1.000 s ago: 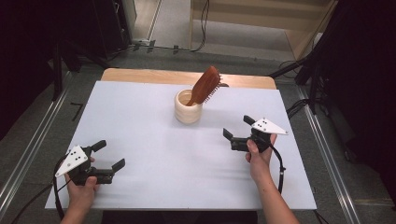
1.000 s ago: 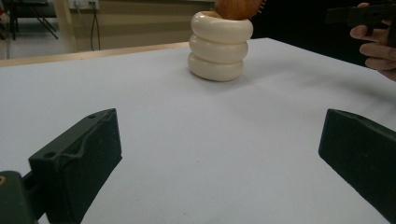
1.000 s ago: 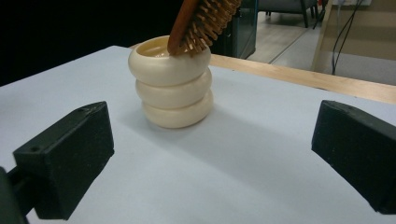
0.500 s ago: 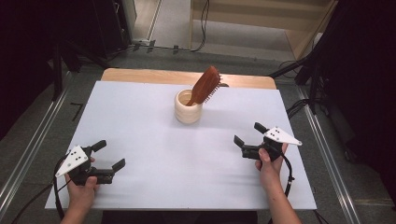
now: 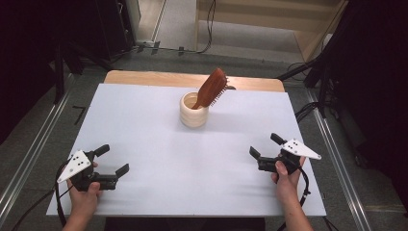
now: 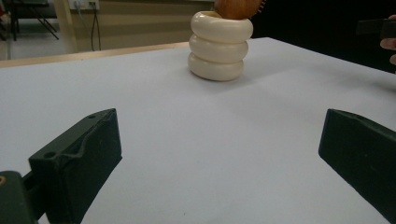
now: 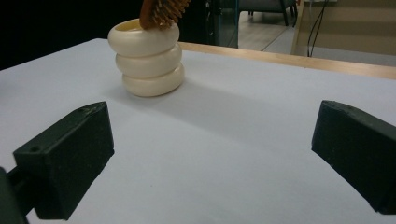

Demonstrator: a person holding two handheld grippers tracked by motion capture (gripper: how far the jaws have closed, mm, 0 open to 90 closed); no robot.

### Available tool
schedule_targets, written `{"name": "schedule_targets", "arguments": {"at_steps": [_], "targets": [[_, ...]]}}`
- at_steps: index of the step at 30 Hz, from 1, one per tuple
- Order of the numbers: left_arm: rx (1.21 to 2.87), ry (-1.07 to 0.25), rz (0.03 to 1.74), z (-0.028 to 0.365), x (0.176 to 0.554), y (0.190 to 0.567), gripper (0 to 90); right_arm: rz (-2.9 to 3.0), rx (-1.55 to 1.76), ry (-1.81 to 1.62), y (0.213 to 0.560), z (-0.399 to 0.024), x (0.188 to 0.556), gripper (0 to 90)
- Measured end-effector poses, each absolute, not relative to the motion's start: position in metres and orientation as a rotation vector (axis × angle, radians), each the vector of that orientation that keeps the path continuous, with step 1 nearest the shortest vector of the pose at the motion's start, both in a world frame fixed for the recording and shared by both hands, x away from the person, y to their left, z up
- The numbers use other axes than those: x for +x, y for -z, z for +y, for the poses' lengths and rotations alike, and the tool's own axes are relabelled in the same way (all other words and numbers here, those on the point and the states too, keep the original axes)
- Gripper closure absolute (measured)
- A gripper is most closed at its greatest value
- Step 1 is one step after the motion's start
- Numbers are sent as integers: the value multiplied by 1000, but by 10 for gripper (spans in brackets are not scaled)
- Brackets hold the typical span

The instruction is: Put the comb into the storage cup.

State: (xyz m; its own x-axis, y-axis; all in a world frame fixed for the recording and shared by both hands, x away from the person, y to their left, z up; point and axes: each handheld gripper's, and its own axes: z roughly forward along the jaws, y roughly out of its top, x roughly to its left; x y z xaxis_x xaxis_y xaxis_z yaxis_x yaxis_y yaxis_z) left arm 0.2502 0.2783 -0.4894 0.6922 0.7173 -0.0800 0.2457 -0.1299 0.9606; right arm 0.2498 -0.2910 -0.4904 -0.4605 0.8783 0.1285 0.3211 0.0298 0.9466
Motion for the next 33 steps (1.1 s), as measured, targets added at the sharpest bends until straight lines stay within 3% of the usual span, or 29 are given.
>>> {"name": "schedule_targets", "arguments": {"at_steps": [33], "targets": [[1696, -501, 790, 278, 250, 489, 0, 1736, 1320, -1396, 506, -354, 205, 0]]}}
